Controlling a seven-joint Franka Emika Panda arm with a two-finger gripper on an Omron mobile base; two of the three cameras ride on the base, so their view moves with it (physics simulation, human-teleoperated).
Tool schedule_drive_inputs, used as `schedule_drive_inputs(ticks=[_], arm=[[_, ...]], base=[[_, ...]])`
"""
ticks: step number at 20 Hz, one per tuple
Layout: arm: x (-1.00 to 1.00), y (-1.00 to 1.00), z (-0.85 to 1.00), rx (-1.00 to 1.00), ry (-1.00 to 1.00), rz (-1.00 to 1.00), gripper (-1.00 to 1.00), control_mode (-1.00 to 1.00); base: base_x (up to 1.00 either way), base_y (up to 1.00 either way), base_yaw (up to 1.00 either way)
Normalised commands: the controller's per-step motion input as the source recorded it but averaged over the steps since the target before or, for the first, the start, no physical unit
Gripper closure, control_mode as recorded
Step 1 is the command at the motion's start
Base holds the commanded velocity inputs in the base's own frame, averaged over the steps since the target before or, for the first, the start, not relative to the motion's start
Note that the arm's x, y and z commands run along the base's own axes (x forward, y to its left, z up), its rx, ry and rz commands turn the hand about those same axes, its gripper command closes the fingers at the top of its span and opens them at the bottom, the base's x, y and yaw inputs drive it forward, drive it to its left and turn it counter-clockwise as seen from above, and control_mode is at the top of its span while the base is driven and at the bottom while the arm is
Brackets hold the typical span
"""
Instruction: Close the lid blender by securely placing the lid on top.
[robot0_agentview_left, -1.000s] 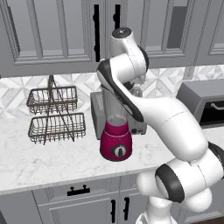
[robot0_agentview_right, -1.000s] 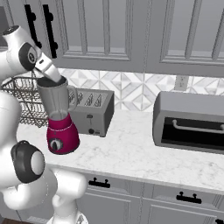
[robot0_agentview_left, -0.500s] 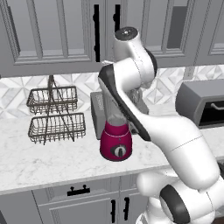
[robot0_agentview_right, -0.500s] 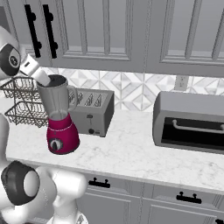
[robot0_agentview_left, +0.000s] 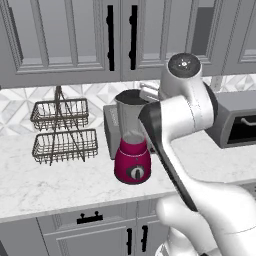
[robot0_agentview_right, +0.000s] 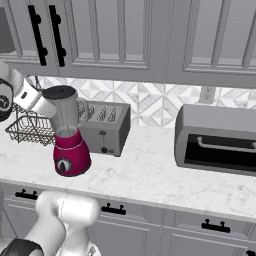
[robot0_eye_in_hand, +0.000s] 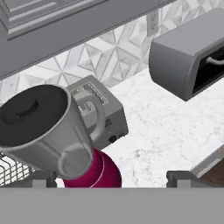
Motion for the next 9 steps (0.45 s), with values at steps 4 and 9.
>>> schedule_drive_inputs(ticks=[4, 9], arm=[[-0.25, -1.00, 0.00, 0.01, -0.03, 0.00, -1.00, -1.00], [-0.07, -0.99, -0.03, 0.03, 0.00, 0.02, -1.00, -1.00]], base=[[0.00, 0.00, 0.00], [0.00, 0.00, 0.00]])
